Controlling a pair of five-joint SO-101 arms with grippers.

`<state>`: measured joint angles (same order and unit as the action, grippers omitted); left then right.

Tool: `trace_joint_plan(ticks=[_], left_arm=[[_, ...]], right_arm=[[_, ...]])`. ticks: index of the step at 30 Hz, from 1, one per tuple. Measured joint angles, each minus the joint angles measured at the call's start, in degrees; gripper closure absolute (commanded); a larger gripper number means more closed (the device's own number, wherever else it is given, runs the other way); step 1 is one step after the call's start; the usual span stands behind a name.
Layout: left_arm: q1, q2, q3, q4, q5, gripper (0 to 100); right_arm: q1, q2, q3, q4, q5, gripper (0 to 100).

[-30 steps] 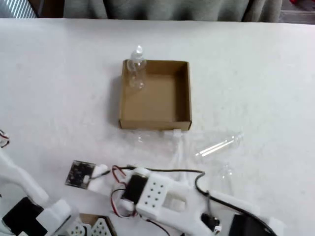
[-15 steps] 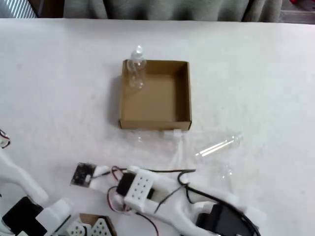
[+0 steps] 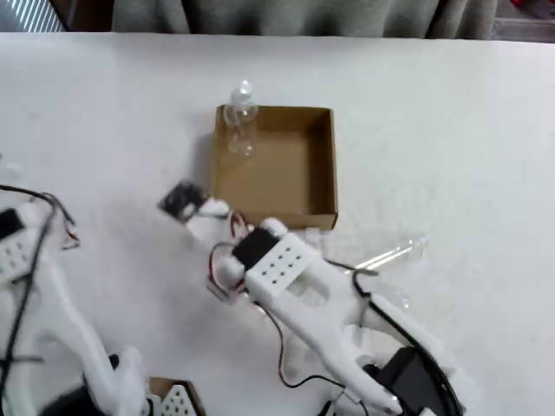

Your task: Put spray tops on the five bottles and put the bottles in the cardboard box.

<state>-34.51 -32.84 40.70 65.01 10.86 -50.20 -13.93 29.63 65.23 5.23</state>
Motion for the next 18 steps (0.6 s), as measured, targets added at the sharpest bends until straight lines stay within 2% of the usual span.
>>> trace_joint_plan(ticks=[7, 11, 18], left_arm=[[10.4, -19.7, 11.9, 0.0, 0.0, 98], [12.6, -32.3, 20.7, -3.3, -0.3, 98], [14.2, -58.0, 29.9, -5.2, -12.2, 98]], right_arm=[[2.0, -6.4, -11.9, 5.9, -2.3, 98.1], [3.1, -10.5, -14.2, 6.0, -3.6, 98.1], [4.3, -14.4, -14.3, 4.7, -2.7, 98.2]])
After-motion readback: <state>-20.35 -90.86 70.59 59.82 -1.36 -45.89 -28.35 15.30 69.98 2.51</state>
